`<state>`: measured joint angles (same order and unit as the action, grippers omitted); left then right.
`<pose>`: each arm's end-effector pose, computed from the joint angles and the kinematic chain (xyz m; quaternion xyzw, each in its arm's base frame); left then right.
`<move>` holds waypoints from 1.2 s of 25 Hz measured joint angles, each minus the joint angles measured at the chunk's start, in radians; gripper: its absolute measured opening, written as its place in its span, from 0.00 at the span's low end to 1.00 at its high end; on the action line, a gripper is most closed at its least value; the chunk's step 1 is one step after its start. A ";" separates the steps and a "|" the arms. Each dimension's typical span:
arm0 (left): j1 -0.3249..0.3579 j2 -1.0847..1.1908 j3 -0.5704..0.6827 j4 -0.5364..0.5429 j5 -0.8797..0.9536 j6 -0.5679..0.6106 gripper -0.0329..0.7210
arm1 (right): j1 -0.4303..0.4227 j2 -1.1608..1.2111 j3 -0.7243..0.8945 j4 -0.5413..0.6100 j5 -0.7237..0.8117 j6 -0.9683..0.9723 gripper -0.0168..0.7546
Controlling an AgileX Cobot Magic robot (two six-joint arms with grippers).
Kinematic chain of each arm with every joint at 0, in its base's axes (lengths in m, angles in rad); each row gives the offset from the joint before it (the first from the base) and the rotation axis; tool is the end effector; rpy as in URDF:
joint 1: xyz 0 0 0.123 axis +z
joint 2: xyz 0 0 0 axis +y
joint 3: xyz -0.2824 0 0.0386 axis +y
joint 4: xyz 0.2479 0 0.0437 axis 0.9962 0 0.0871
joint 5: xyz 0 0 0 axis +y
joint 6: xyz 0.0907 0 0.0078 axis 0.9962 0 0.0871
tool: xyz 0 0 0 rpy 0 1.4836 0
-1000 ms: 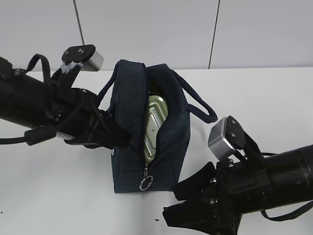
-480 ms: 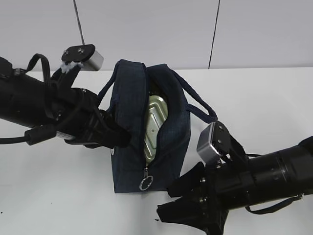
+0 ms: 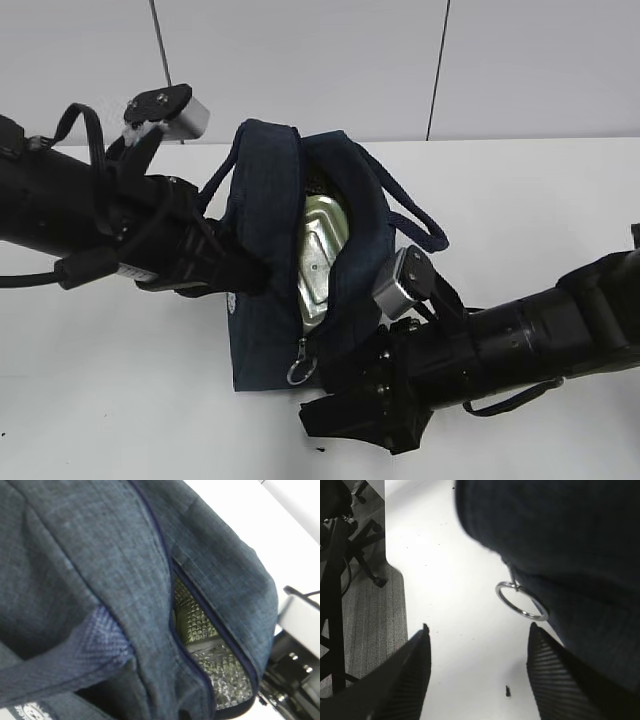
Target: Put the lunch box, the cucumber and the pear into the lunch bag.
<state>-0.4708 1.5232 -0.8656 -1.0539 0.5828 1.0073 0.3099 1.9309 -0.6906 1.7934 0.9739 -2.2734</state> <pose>0.2463 -0.1743 0.2281 0.3084 0.8630 -0.2975 0.2676 0.2569 0.1595 0.1135 -0.4118 0.7418 0.4207 0.3212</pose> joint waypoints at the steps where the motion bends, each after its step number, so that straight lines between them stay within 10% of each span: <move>1: 0.000 0.000 0.000 -0.004 0.000 0.000 0.03 | 0.000 0.011 -0.008 0.000 0.000 0.000 0.63; 30: 0.000 0.000 0.000 -0.044 0.006 0.000 0.03 | 0.000 0.052 -0.085 0.000 -0.032 0.022 0.63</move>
<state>-0.4708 1.5232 -0.8656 -1.0980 0.5891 1.0073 0.3099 1.9830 -0.7760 1.7934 0.9417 -2.2514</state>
